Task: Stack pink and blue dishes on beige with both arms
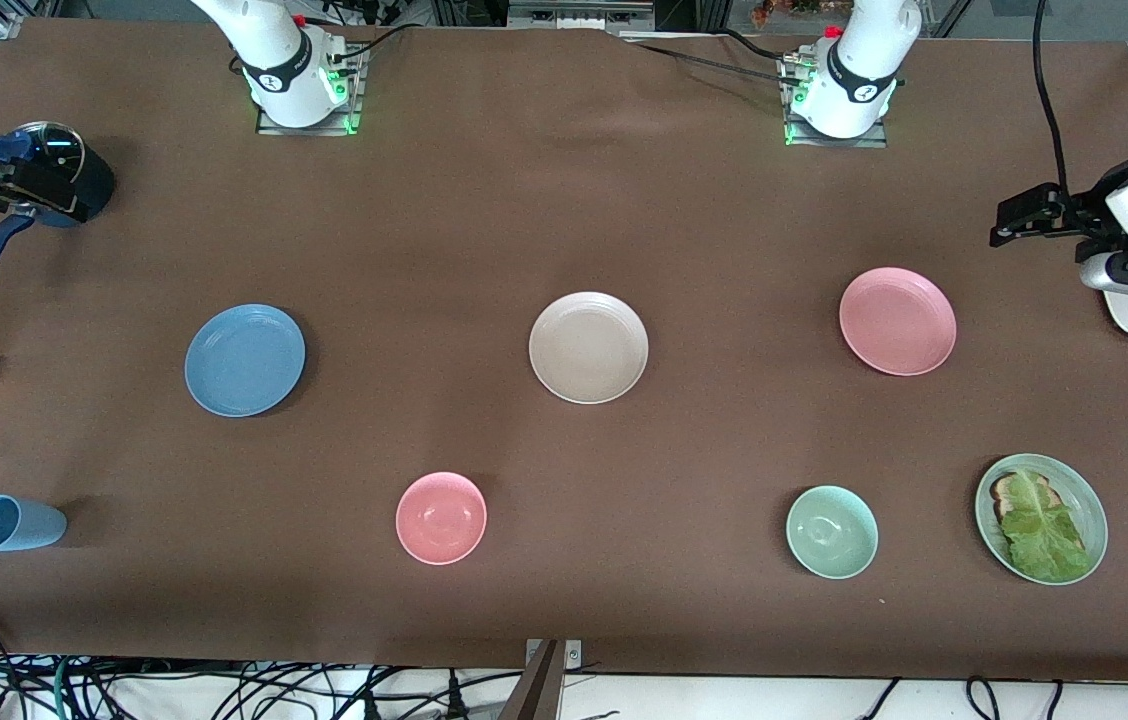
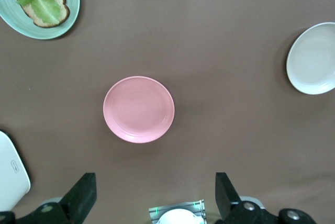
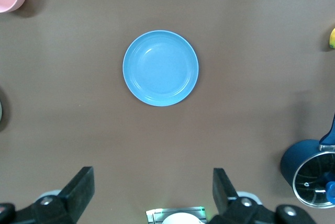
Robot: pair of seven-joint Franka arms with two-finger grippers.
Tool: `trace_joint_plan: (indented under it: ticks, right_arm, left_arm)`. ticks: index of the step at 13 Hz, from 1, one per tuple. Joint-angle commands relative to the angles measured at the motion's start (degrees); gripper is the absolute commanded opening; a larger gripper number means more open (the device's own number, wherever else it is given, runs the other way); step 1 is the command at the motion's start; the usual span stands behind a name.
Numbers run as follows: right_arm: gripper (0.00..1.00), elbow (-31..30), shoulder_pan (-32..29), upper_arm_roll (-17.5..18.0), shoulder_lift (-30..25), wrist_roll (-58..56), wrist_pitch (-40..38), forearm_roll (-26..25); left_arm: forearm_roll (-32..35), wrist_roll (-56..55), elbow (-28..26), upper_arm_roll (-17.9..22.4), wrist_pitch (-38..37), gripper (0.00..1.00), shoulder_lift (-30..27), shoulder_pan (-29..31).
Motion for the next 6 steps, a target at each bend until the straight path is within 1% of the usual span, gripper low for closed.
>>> trace_joint_plan:
  ticks: [1, 4, 6]
  right_arm:
    - [1.0, 1.7, -0.8, 0.0, 0.7, -0.9, -1.1, -0.2]
    - [1.0, 1.5, -0.8, -0.3, 0.6, -0.8, -1.2, -0.2]
    - [1.0, 1.5, -0.8, -0.3, 0.6, -0.8, -1.2, -0.2]
  left_arm:
    - [0.4, 1.1, -2.6, -0.6, -0.3, 1.0, -2.8, 0.2]
    - [0.3, 1.1, -2.6, -0.3, 5.3, 1.0, -2.5, 0.2]
    - [0.3, 1.1, -2.6, -0.3, 5.2, 1.0, -2.4, 0.2]
